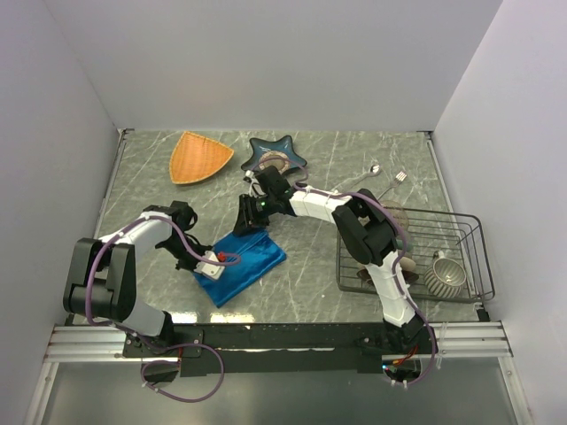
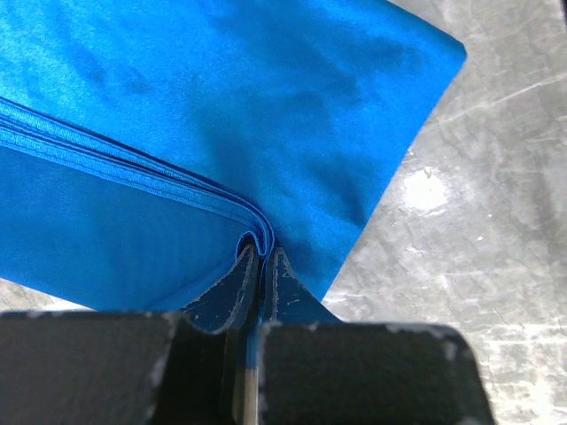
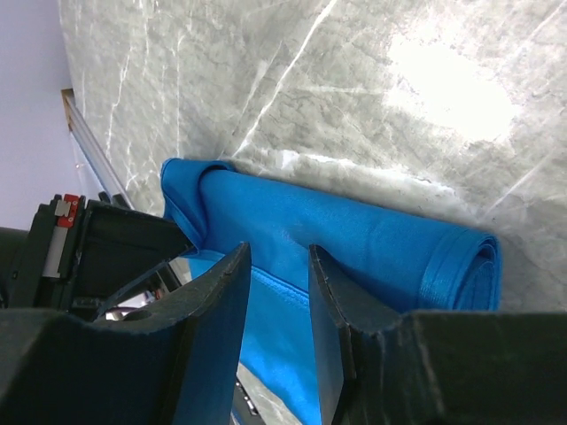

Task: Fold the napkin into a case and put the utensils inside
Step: Fold the lower triangle-folded napkin at the center of the board.

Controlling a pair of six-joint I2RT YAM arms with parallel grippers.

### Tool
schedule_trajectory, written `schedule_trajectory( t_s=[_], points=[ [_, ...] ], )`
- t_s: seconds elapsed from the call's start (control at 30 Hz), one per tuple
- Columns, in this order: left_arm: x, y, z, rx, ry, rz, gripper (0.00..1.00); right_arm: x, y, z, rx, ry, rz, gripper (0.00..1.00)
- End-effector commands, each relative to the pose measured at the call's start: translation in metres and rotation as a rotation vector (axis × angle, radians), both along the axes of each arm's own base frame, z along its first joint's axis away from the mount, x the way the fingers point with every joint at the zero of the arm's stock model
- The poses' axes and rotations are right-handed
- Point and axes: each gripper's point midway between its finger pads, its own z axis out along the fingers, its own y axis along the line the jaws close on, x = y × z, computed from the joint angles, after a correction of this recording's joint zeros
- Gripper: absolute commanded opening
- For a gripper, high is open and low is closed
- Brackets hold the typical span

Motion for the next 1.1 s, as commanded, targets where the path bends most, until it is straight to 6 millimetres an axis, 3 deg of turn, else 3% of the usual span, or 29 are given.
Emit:
schedule_trajectory(
  t_s=[0.0,0.13,0.23,0.4,0.5,0.53,0.63,0.8,0.93,1.07],
  points=[
    [-0.012,-0.005,0.009,-0.032,0.033,-0.065,0.01,0.007,0.009,0.026,0.050,-0.048,0.007,0.40],
    [-0.013,-0.003,0.008,-0.027,0.024,-0.070,0.01,0.002,0.014,0.052,0.114,-0.049,0.015,0.41],
    [-0.013,-0.004,0.008,-0.027,0.034,-0.050,0.01,-0.003,0.017,0.055,0.117,-0.052,0.027,0.41],
    [-0.009,-0.007,0.009,-0.033,0.029,-0.028,0.06,-0.009,0.013,0.018,0.050,-0.027,0.045,0.41],
    [-0.009,-0.007,0.011,-0.035,0.036,-0.017,0.22,-0.008,0.008,-0.006,0.001,-0.015,0.046,0.40],
    [-0.010,-0.007,0.012,-0.037,0.043,-0.013,0.34,-0.008,0.008,-0.009,-0.005,-0.018,0.050,0.40],
    [-0.011,-0.010,0.023,-0.054,0.041,0.013,0.47,-0.008,0.002,-0.024,-0.049,-0.025,0.053,0.39],
    [-0.005,-0.021,0.073,-0.140,0.066,0.182,0.49,-0.012,-0.008,-0.034,-0.091,-0.034,0.058,0.37],
    [0.015,-0.009,0.107,-0.221,0.102,0.382,0.50,-0.012,-0.011,-0.036,-0.100,-0.045,0.061,0.36],
    [0.030,0.012,0.098,-0.219,0.188,0.565,0.46,-0.012,-0.011,-0.037,-0.099,-0.044,0.059,0.36]
  ],
)
